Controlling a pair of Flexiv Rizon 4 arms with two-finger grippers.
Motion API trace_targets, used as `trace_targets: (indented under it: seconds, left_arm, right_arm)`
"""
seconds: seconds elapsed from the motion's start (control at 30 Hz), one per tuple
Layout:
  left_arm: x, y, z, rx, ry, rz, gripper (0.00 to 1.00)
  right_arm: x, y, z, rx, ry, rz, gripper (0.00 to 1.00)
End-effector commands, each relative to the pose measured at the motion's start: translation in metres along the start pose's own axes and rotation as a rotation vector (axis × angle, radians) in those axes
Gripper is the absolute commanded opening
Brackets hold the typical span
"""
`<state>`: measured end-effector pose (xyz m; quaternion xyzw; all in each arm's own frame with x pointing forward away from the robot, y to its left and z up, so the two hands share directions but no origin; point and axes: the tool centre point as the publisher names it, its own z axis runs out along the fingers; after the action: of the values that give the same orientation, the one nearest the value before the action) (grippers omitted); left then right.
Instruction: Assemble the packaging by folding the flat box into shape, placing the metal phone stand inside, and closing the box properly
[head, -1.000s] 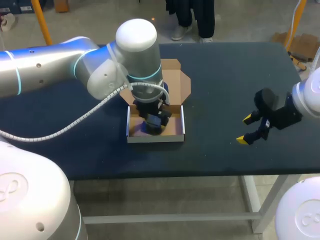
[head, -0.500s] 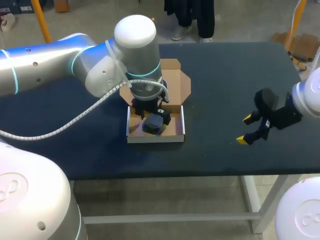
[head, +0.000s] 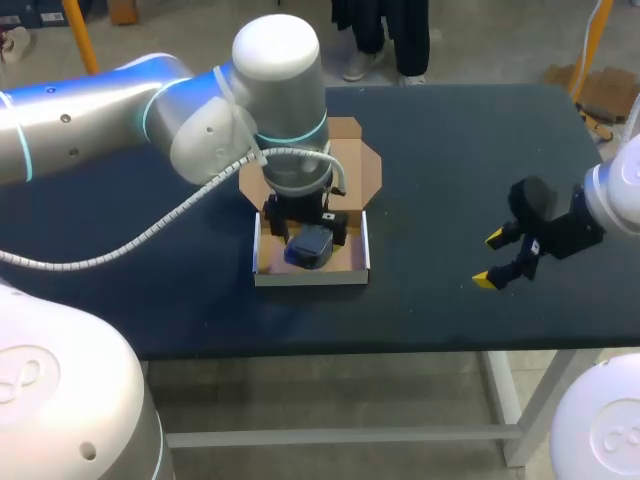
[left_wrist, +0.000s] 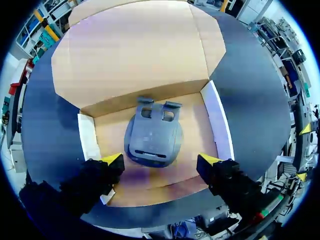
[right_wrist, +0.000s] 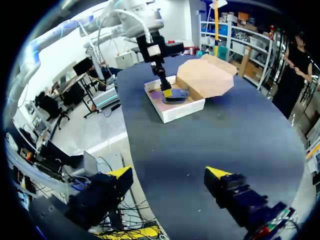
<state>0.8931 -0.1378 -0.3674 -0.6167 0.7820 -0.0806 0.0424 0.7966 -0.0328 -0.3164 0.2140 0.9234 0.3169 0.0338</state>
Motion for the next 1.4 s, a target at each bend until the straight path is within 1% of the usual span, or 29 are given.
trace_targets:
  seconds: [0.03,0.5,0.6,0.63,0.67,0.73,0.77,0.93,1.07,1.4]
  left_arm:
    - [0.001,-0.003,-0.009,-0.018,-0.016,-0.016,1.0]
    - [0.001,-0.003,-0.009,-0.018,-0.016,-0.016,1.0]
    - [-0.003,-0.003,-0.008,-0.04,0.017,-0.069,1.0]
    - [-0.003,-0.003,-0.008,-0.042,0.02,-0.07,1.0]
    - [-0.001,-0.001,-0.006,-0.032,0.004,-0.089,1.0]
    - [0.0,0.0,-0.005,-0.038,0.016,-0.1,1.0]
    - [0.001,0.0,-0.004,-0.036,0.012,-0.118,1.0]
    - [0.002,-0.001,0.0,-0.026,0.014,-0.142,1.0]
    - [0.003,0.003,0.008,-0.024,-0.028,-0.186,1.0]
    - [0.002,0.012,0.02,-0.037,-0.039,-0.227,1.0]
  right_arm:
    - [0.0,-0.001,-0.002,-0.005,0.004,-0.001,1.0]
    - [0.0,-0.001,-0.002,-0.005,0.004,-0.001,1.0]
    - [0.0,-0.001,-0.002,-0.005,0.004,-0.001,1.0]
    - [0.0,-0.001,-0.002,-0.005,0.004,-0.001,1.0]
    - [0.0,-0.001,-0.002,-0.005,0.004,-0.001,1.0]
    - [0.0,-0.001,-0.002,-0.005,0.004,-0.001,1.0]
    - [0.0,-0.001,-0.002,-0.005,0.004,-0.001,1.0]
    - [0.0,-0.001,-0.002,-0.005,0.004,-0.001,1.0]
    - [0.0,-0.001,-0.002,-0.005,0.004,-0.001,1.0]
    - [0.0,-0.001,-0.002,-0.005,0.004,-0.001,1.0]
